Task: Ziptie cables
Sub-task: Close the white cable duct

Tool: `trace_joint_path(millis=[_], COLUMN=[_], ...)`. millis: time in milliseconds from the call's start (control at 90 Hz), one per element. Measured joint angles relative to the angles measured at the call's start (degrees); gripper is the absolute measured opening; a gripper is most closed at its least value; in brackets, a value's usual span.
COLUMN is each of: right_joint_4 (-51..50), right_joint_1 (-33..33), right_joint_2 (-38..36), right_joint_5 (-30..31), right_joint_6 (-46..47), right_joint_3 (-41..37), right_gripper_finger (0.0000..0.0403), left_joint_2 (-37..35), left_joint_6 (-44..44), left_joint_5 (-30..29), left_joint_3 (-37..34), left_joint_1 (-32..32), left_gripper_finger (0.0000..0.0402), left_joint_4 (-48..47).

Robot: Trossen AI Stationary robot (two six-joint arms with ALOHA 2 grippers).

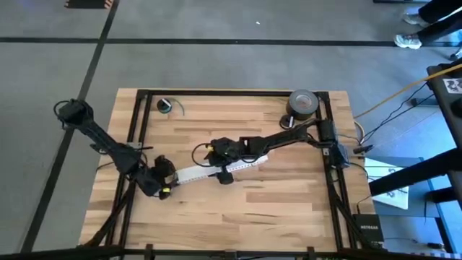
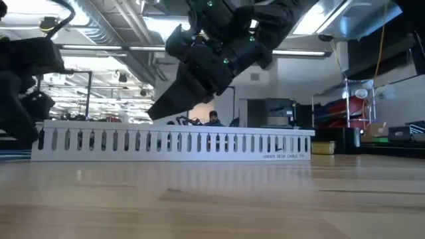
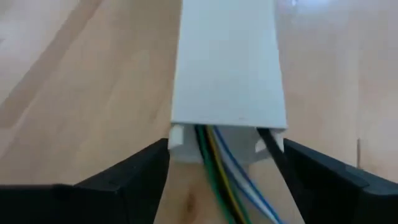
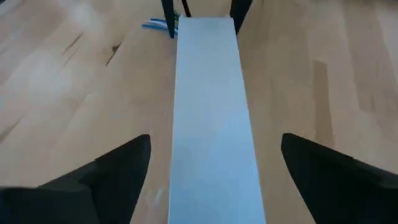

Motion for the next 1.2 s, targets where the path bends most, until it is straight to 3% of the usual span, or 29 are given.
trace_joint_path(millis=[233, 911, 1200], right_joint_4=[-0.2, -6.8, -5.3], right_joint_1=[0.0, 0.0, -0.1], right_joint_2=[0.0, -0.1, 0.7], right_joint_5=[0.0, -1.1, -1.4], right_joint_6=[-0.2, -0.1, -0.2], right_joint_3=[0.0, 0.0, 0.0], right_gripper_finger=[0.0349, 0.0348, 0.0291], left_joint_2=[0.0, 0.0, 0.0], left_joint_6=[2.0, 1.7, 1.7], left_joint_5=[-1.7, -1.5, -1.2], left_joint_3=[-0.6, -0.6, -0.6], left_joint_1=[0.0, 0.0, 0.0], left_gripper_finger=[0.0240, 0.0237, 0.0237], left_joint_4=[2.2, 1.8, 1.8])
